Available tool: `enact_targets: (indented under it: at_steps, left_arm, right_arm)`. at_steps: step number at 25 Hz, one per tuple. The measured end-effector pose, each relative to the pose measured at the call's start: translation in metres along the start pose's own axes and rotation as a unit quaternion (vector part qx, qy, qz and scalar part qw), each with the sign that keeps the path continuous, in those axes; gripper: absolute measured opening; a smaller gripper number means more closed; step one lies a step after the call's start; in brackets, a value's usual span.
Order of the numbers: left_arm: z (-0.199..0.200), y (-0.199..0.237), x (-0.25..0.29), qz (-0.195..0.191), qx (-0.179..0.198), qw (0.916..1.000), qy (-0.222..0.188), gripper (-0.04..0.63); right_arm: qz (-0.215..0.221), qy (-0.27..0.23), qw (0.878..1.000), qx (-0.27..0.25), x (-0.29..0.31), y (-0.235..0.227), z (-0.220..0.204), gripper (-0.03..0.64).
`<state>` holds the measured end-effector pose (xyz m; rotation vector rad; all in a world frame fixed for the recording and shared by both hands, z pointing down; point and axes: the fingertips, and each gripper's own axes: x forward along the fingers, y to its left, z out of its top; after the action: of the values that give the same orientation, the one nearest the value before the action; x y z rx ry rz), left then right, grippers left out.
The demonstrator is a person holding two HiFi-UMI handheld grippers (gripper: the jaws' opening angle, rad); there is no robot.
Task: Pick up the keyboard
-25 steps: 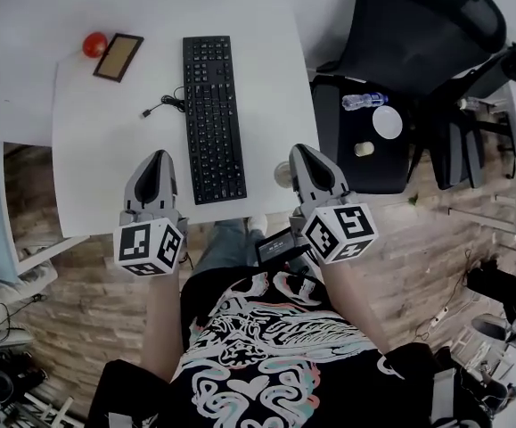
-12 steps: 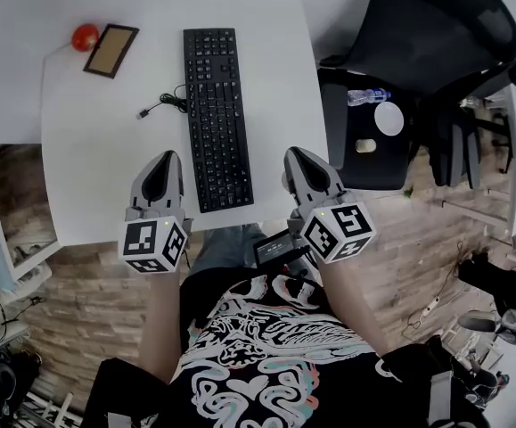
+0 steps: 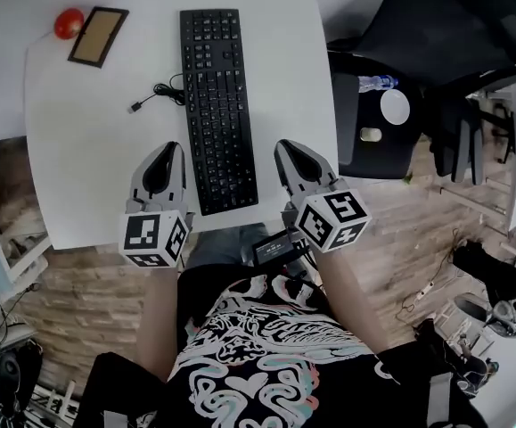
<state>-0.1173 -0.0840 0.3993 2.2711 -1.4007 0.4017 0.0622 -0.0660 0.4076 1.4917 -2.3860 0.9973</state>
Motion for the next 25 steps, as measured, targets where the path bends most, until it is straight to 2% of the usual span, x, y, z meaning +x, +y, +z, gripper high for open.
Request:
enact_targets:
  at_steps: [2, 8, 13, 17, 19, 22, 25]
  left_arm:
    - [-0.001, -0.001, 0.003, -0.006, 0.008, 0.9999, 0.009, 0.020]
    - [-0.008, 0.004, 0.021, -0.027, -0.009, 0.9990, 0.036, 0.020]
    - [-0.017, 0.007, 0.037, -0.051, -0.045, 0.9957, 0.062, 0.020]
    - [-0.023, 0.009, 0.048, -0.058, -0.057, 0.9932, 0.083, 0.021]
    - [-0.028, 0.010, 0.051, -0.066, -0.079, 0.9901, 0.096, 0.027]
    - [-0.037, 0.008, 0.056, -0.089, -0.116, 0.9824, 0.116, 0.147]
    - [-0.041, 0.004, 0.061, -0.111, -0.134, 0.9752, 0.137, 0.147]
  right_arm:
    - [0.001, 0.009, 1.000, 0.005, 0.005, 0.000, -0.003, 0.031]
    - [0.016, 0.044, 0.999, 0.006, 0.029, -0.002, -0.014, 0.031]
    - [0.024, 0.075, 0.997, 0.025, 0.049, -0.007, -0.022, 0.032]
    - [0.033, 0.089, 0.995, 0.037, 0.064, -0.008, -0.020, 0.034]
    - [0.037, 0.098, 0.994, 0.041, 0.069, -0.007, -0.022, 0.053]
    - [0.047, 0.123, 0.990, 0.048, 0.079, -0.003, -0.031, 0.121]
    - [0.047, 0.138, 0.988, 0.051, 0.084, -0.003, -0.035, 0.133]
